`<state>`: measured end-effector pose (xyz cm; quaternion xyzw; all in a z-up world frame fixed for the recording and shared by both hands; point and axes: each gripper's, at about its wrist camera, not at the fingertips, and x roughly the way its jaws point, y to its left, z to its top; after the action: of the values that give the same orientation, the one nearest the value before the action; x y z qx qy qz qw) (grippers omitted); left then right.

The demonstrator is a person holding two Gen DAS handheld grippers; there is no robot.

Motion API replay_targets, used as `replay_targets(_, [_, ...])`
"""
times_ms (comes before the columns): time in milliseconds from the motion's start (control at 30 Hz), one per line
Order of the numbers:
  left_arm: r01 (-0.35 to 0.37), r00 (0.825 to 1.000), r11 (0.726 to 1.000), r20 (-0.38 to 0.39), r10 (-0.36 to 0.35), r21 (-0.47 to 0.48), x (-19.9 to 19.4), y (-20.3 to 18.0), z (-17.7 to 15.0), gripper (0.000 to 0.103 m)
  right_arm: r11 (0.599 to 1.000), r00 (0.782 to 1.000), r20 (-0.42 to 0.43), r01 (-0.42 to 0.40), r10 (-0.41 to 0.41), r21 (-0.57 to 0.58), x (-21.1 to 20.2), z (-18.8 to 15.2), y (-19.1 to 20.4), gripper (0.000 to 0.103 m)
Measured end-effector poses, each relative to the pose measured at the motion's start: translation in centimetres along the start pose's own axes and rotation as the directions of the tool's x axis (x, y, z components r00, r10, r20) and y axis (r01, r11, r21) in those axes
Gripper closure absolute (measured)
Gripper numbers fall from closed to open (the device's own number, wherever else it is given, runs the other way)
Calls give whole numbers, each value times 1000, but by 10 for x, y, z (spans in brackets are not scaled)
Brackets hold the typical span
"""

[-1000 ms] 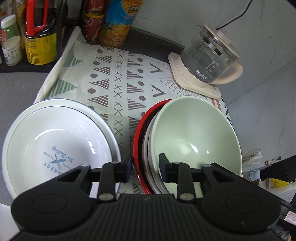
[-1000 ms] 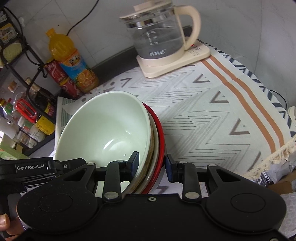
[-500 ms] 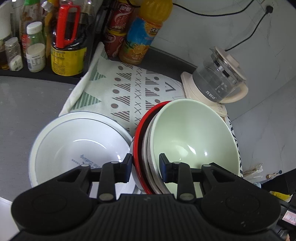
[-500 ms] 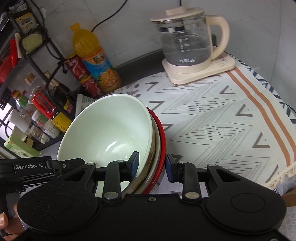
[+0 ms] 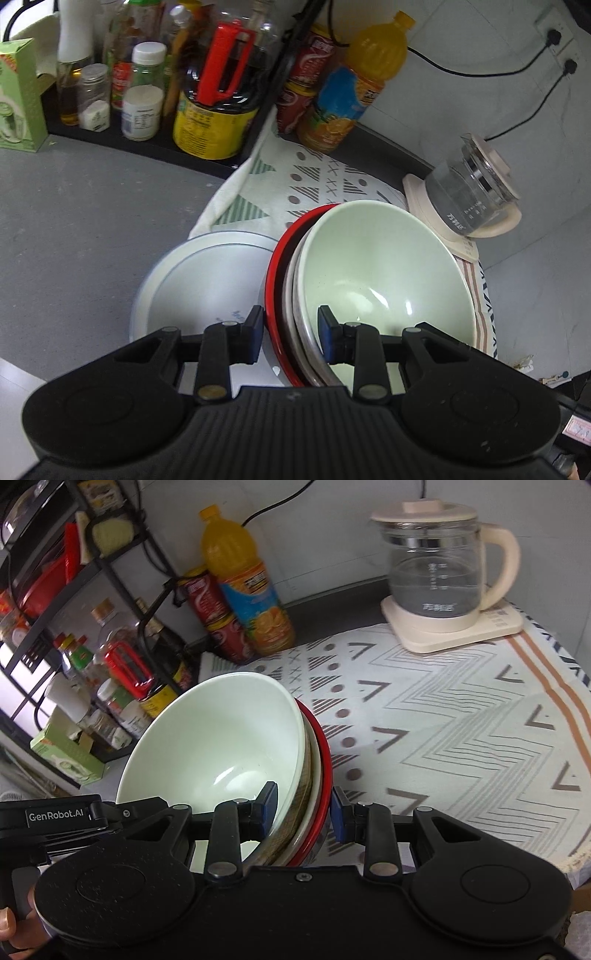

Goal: Organize plates and bowls
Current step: 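Carry the bowl stack with both grippers over the plate stack, then lower the bowl stack onto the 'BAKERY' plate and open both grippers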

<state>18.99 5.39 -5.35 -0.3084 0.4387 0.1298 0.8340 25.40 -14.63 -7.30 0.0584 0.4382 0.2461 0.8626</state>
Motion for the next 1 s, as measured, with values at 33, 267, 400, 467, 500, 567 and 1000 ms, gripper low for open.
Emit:
replay_targets(33, [-4, 1000, 1000, 1, 4, -7, -1, 4, 0, 74, 1000, 1000, -4, -4, 4, -6, 2, -1, 3, 73])
replay_targets(267, [-36, 999, 998, 4, 37, -45, -5, 26, -2, 74, 998, 999, -29, -30, 29, -52, 17, -8, 26, 73])
replay_targets(400, [-47, 999, 997, 4, 48, -60, -6, 35, -3, 74, 997, 998, -48, -41, 38, -65, 25, -10, 35, 73])
replay_targets(467, [-52, 999, 996, 3, 52, -67, -6, 38, -4, 74, 997, 998, -56, -47, 43, -68, 28, -12, 37, 73])
replay_targets(500, [-54, 999, 996, 1, 54, -70, -5, 40, -4, 74, 996, 997, -59, -48, 44, -71, 29, -13, 39, 73])
replay_targets(567, [-56, 998, 996, -2, 56, -76, -4, 43, -5, 74, 996, 997, -67, -50, 45, -75, 32, -14, 41, 73])
replay_targets(1000, [-53, 999, 994, 6, 54, -93, 0, 59, -3, 74, 995, 994, -103, -54, 45, -79, 46, -24, 50, 73])
